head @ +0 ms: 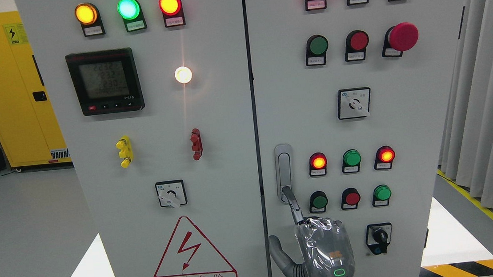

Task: Release door handle

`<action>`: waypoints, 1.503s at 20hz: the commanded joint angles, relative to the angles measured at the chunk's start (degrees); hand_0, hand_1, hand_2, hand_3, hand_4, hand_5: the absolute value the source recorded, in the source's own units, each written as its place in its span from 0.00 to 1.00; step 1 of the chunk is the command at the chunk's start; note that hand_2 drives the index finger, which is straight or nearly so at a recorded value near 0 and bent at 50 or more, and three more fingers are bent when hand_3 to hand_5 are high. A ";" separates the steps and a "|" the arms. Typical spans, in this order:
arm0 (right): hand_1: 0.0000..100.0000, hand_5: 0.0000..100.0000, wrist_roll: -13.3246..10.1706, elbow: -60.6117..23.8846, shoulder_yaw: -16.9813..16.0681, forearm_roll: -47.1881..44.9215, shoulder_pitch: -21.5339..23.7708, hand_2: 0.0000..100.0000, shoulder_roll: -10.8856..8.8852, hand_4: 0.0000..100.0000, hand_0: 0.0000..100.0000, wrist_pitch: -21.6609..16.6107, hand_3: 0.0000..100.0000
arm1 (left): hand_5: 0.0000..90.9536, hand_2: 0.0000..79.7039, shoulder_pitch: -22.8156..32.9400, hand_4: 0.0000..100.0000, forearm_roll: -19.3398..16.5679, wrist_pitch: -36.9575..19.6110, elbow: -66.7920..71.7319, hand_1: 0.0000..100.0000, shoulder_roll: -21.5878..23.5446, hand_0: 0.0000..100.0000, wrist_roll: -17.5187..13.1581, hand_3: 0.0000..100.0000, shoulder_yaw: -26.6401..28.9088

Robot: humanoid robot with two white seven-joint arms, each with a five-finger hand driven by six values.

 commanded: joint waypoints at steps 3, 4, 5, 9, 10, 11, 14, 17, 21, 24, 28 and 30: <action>0.36 1.00 0.27 0.02 0.01 -0.01 0.39 0.00 0.05 1.00 0.53 0.75 1.00 | 0.00 0.00 0.00 0.00 0.00 -0.05 -0.70 0.56 0.00 0.12 -0.01 0.00 0.00; 0.36 1.00 0.27 0.02 0.01 -0.01 0.39 0.00 0.05 1.00 0.53 0.75 1.00 | 0.00 0.00 0.00 0.00 0.00 -0.05 -0.70 0.56 0.00 0.12 -0.01 0.00 0.00; 0.36 1.00 0.27 0.02 0.01 -0.01 0.39 0.00 -0.04 1.00 0.53 0.75 1.00 | 0.00 0.00 0.00 0.00 0.00 -0.05 -0.70 0.56 0.00 0.12 -0.01 0.00 0.00; 0.36 1.00 0.36 0.02 0.01 -0.01 0.48 0.00 -0.04 1.00 0.53 0.75 1.00 | 0.00 0.00 0.00 0.00 0.00 -0.05 -0.70 0.56 0.00 0.12 -0.01 0.00 0.00; 0.36 1.00 0.36 0.02 0.01 -0.01 0.39 0.00 -0.04 1.00 0.53 0.75 1.00 | 0.00 0.00 0.00 0.00 0.00 -0.05 -0.70 0.56 0.00 0.12 -0.01 0.00 0.00; 0.36 1.00 0.36 0.02 0.01 -0.01 0.39 0.00 -0.04 1.00 0.53 0.75 1.00 | 0.00 0.00 0.00 0.00 0.00 -0.05 -0.70 0.56 0.00 0.12 -0.01 0.00 0.00; 0.36 1.00 0.45 0.02 0.01 -0.01 0.39 0.00 -0.04 1.00 0.53 0.75 1.00 | 0.00 0.00 0.00 0.00 0.00 -0.05 -0.70 0.56 0.00 0.12 -0.01 0.00 0.00; 0.36 1.00 0.45 0.02 0.01 -0.01 0.48 0.00 -0.04 1.00 0.53 0.75 1.00 | 0.00 0.00 0.00 0.00 0.00 -0.05 -0.70 0.56 0.00 0.12 -0.01 0.00 0.00; 0.36 1.00 0.54 0.02 0.01 0.08 0.48 0.00 -0.04 1.00 0.53 0.75 1.00 | 0.00 0.00 0.00 0.00 0.00 -0.05 -0.70 0.56 0.00 0.12 -0.01 0.00 0.00; 0.37 1.00 0.54 0.02 0.01 0.08 0.48 0.00 -0.04 1.00 0.53 0.75 1.00 | 0.00 0.00 0.00 0.00 0.00 -0.05 -0.70 0.56 0.00 0.12 -0.01 0.00 0.00; 0.37 1.00 0.54 0.02 0.10 0.17 0.48 0.00 -0.04 1.00 0.53 0.75 1.00 | 0.00 0.00 0.00 0.00 0.00 -0.05 -0.70 0.56 0.00 0.12 -0.01 0.00 0.00; 0.37 1.00 1.23 0.02 0.10 0.26 0.48 0.00 -0.04 1.00 0.53 0.84 1.00 | 0.00 0.00 0.00 0.00 0.00 -0.05 -0.70 0.56 0.00 0.12 -0.01 0.00 0.00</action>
